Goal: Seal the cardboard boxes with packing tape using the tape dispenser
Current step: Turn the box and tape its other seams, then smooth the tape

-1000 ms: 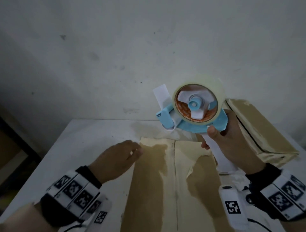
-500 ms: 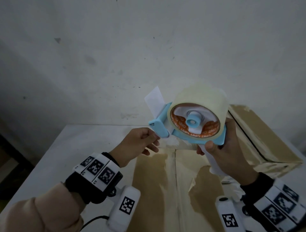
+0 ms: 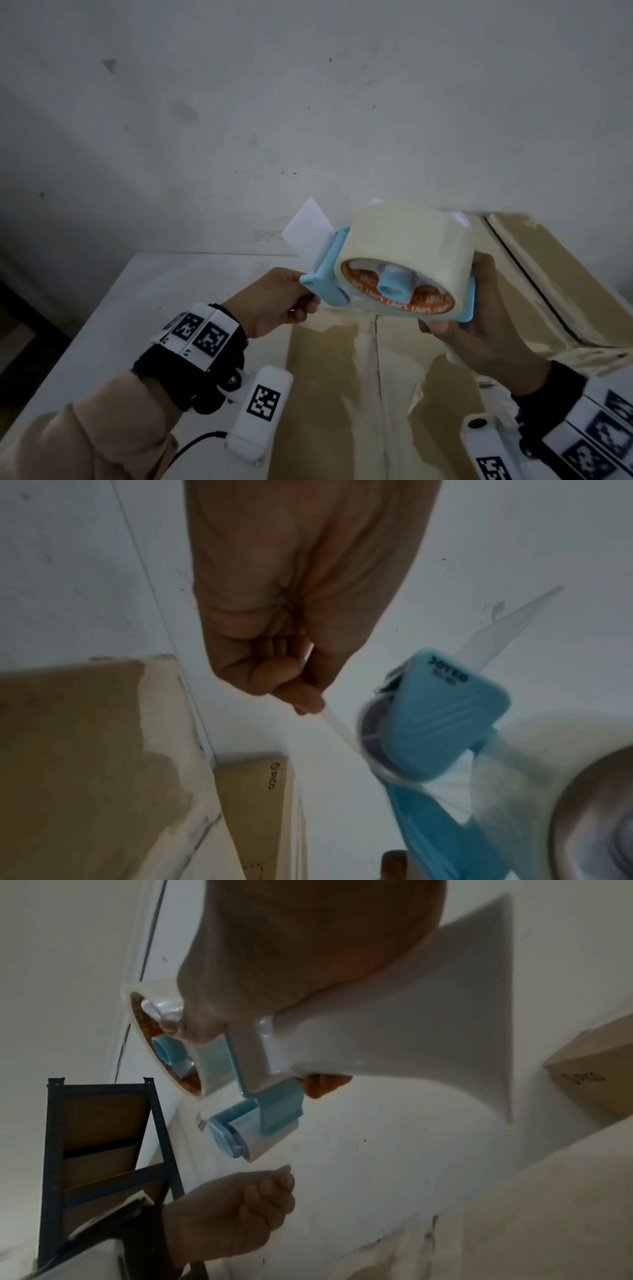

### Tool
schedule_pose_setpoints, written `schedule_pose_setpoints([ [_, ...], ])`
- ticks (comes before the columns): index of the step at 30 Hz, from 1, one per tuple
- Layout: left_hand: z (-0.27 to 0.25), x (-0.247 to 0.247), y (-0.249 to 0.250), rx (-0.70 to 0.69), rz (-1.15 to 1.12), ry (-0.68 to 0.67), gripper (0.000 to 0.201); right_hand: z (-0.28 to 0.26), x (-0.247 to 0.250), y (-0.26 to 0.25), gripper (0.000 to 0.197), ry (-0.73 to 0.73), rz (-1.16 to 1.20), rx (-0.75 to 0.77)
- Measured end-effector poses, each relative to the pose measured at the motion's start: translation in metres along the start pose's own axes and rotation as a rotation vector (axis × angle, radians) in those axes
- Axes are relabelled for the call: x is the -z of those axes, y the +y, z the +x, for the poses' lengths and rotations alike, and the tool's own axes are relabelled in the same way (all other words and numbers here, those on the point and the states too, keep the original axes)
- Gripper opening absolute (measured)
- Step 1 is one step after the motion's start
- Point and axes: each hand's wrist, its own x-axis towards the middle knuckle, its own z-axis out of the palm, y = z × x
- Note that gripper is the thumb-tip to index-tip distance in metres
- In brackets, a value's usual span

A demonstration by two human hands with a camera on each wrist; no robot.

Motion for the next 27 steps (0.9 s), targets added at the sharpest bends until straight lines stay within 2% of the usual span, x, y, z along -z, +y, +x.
schedule_pose_setpoints([
  [5, 0.004, -0.005, -0.002, 0.031, -0.021, 0.047, 0.028, 0.007, 0.011, 0.005, 0.051, -0.061, 0.036, -0.025],
  [12, 0.006, -0.011, 0.001, 0.029, -0.163, 0.095, 0.022, 0.015, 0.016, 0.005, 0.055, -0.037, 0.013, 0.075],
  [18, 0.006, -0.008, 0.0, 0.007, -0.155, 0.193, 0.029, 0.022, 0.015, 0.011, 0.055, -0.086, -0.031, 0.095],
  [24, 0.005, -0.003, 0.002, 0.006, -0.234, 0.16, 0.025, 0.029, 0.016, 0.013, 0.055, -0.105, -0.022, 0.138],
  [27, 0.005, -0.002, 0.002, 0.063, -0.197, 0.11, 0.023, 0.03, 0.017, 0.015, 0.054, -0.109, -0.027, 0.164],
])
